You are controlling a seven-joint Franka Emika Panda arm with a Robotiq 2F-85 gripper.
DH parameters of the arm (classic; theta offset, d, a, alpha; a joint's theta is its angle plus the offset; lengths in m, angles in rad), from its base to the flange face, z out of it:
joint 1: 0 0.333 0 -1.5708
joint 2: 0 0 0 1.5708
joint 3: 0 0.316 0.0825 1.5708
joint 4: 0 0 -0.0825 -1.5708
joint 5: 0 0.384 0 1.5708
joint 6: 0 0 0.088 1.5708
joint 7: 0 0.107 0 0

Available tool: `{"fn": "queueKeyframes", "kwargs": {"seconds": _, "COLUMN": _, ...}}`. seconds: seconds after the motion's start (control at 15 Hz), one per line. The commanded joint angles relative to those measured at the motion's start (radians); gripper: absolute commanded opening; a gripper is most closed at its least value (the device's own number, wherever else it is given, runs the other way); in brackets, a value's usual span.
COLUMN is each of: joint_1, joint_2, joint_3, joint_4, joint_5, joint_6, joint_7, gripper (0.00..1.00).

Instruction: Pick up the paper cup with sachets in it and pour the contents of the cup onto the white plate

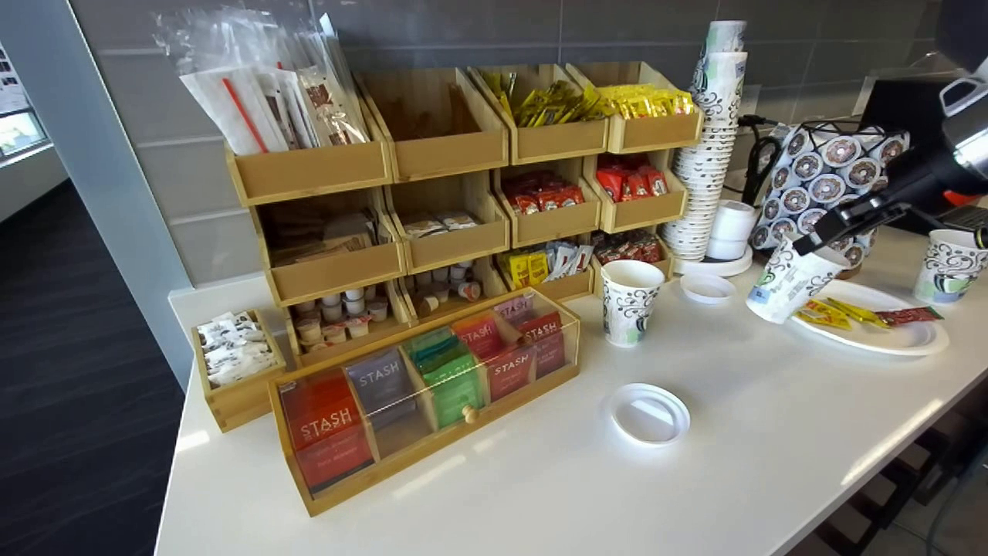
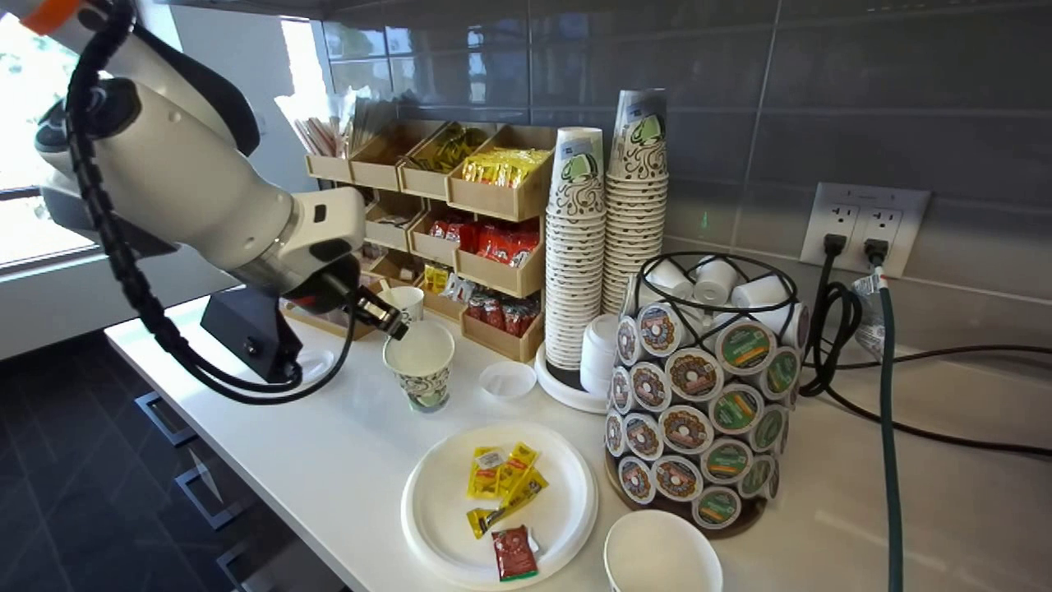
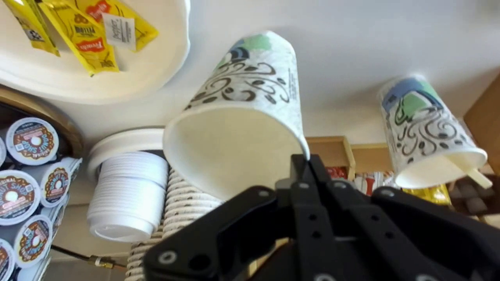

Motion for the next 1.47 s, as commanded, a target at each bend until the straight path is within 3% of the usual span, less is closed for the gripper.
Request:
{"fn": "queueKeyframes", "kwargs": {"seconds": 0.0, "joint_1": 0.014, "joint_2": 0.161, "joint_3": 0.061, "joint_4": -0.001, "joint_5": 0.021, "joint_6": 0.059, "joint_7": -0.025, "gripper": 0.01}}
{"fn": "queueKeyframes", "kwargs": {"seconds": 0.07, "joint_1": 0.012, "joint_2": 0.197, "joint_3": 0.063, "joint_4": -0.002, "joint_5": 0.013, "joint_6": 0.026, "joint_7": -0.021, "gripper": 0.01}}
{"fn": "queueKeyframes", "kwargs": {"seconds": 0.13, "joint_1": 0.013, "joint_2": 0.111, "joint_3": 0.058, "joint_4": 0.004, "joint_5": 0.003, "joint_6": 0.036, "joint_7": 0.0, "gripper": 0.03}}
{"fn": "queueKeyframes", "kwargs": {"seconds": 1.33, "joint_1": 0.014, "joint_2": 0.133, "joint_3": 0.065, "joint_4": 0.027, "joint_5": 0.003, "joint_6": 0.036, "joint_7": 0.0, "gripper": 0.03}}
{"fn": "queueKeyframes", "kwargs": {"seconds": 1.4, "joint_1": 0.014, "joint_2": 0.133, "joint_3": 0.065, "joint_4": 0.027, "joint_5": 0.003, "joint_6": 0.036, "joint_7": 0.0, "gripper": 0.28}}
